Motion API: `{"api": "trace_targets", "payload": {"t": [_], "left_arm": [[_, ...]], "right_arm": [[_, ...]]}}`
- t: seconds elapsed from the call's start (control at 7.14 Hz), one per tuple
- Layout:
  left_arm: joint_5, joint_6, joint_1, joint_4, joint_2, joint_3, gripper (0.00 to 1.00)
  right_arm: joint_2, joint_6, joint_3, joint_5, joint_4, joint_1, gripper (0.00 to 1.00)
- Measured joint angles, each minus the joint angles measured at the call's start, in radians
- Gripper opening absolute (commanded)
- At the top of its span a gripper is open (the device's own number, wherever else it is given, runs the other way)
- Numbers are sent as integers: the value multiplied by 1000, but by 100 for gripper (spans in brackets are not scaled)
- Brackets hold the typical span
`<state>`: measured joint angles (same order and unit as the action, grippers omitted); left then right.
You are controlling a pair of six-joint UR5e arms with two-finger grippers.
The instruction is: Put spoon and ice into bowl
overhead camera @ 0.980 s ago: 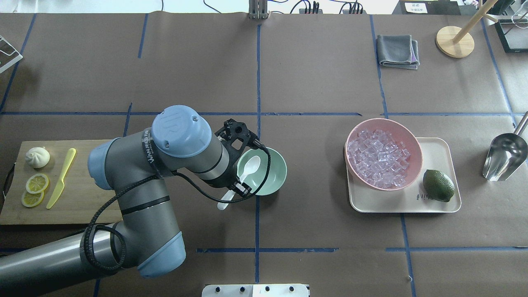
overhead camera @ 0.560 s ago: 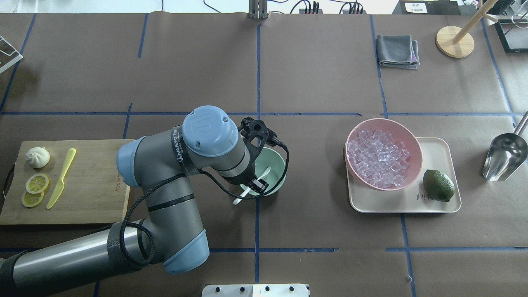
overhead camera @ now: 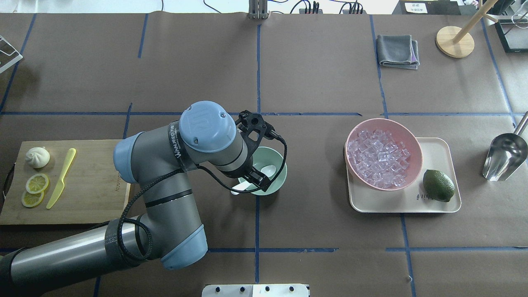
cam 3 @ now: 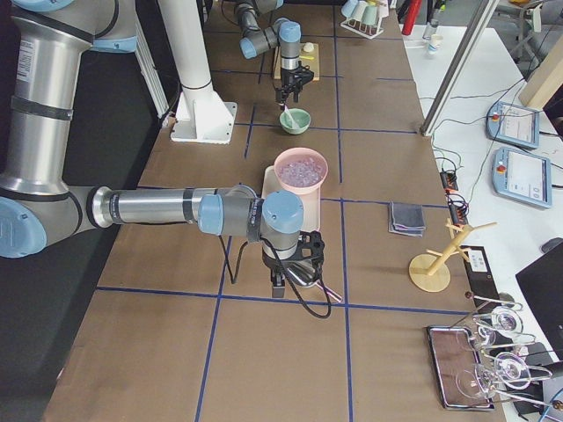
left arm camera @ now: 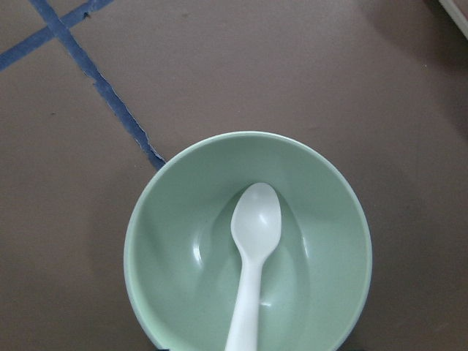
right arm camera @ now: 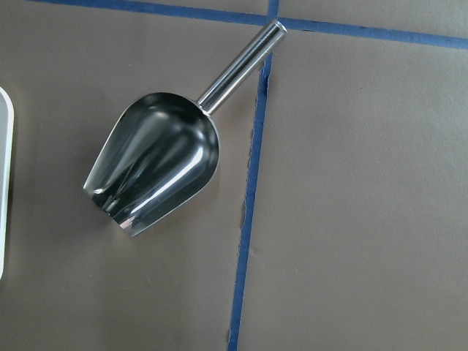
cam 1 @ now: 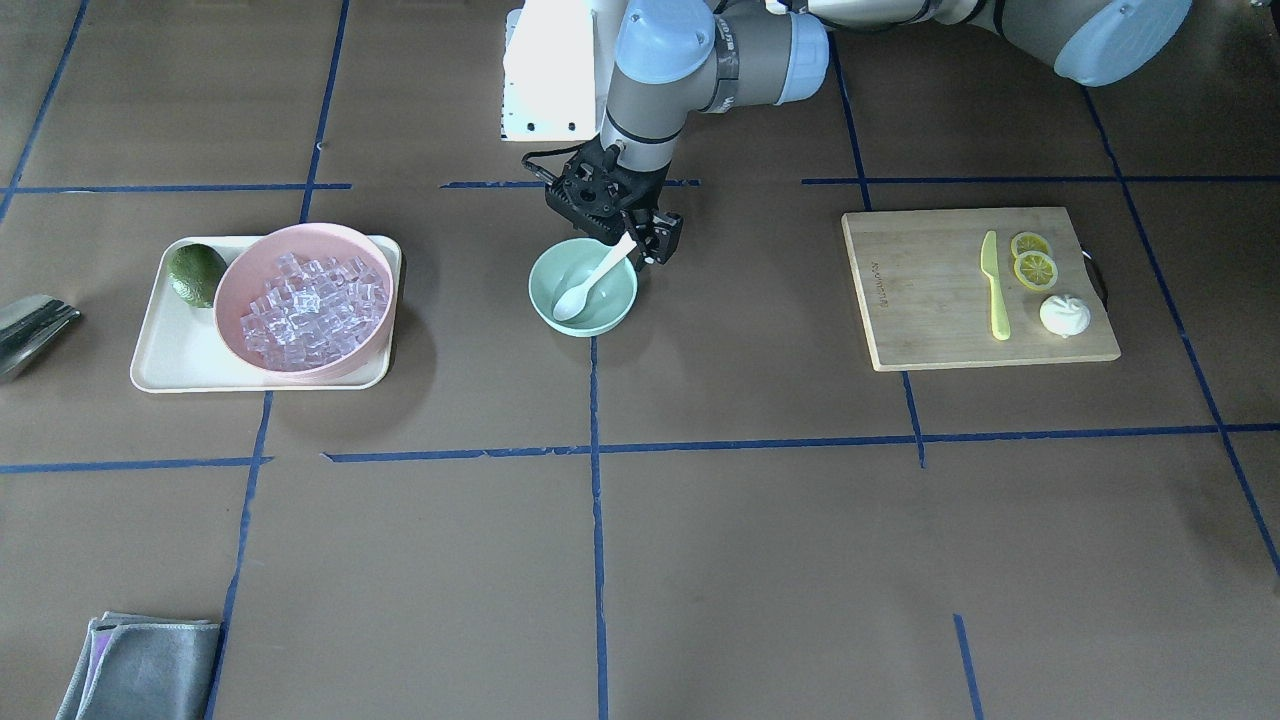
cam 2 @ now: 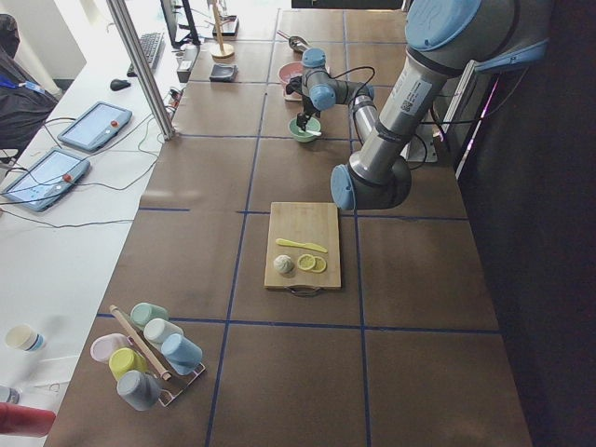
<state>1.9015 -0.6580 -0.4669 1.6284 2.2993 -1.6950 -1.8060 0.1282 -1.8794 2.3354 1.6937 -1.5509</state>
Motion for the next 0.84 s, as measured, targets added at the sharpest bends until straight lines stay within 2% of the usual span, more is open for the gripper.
{"api": "trace_targets", "payload": {"t": [0.42, 0.7, 0.84], "left_arm": [[80, 126, -136, -127, -152, -133, 100], [184, 224, -314, -243, -277, -233, 100], [227, 238, -411, -263, -369, -273, 100]], "right_arm": [[6, 1, -12, 17, -2, 0, 100], [8, -2, -27, 43, -2, 1, 100], [8, -3, -29, 60, -2, 1, 100]]}}
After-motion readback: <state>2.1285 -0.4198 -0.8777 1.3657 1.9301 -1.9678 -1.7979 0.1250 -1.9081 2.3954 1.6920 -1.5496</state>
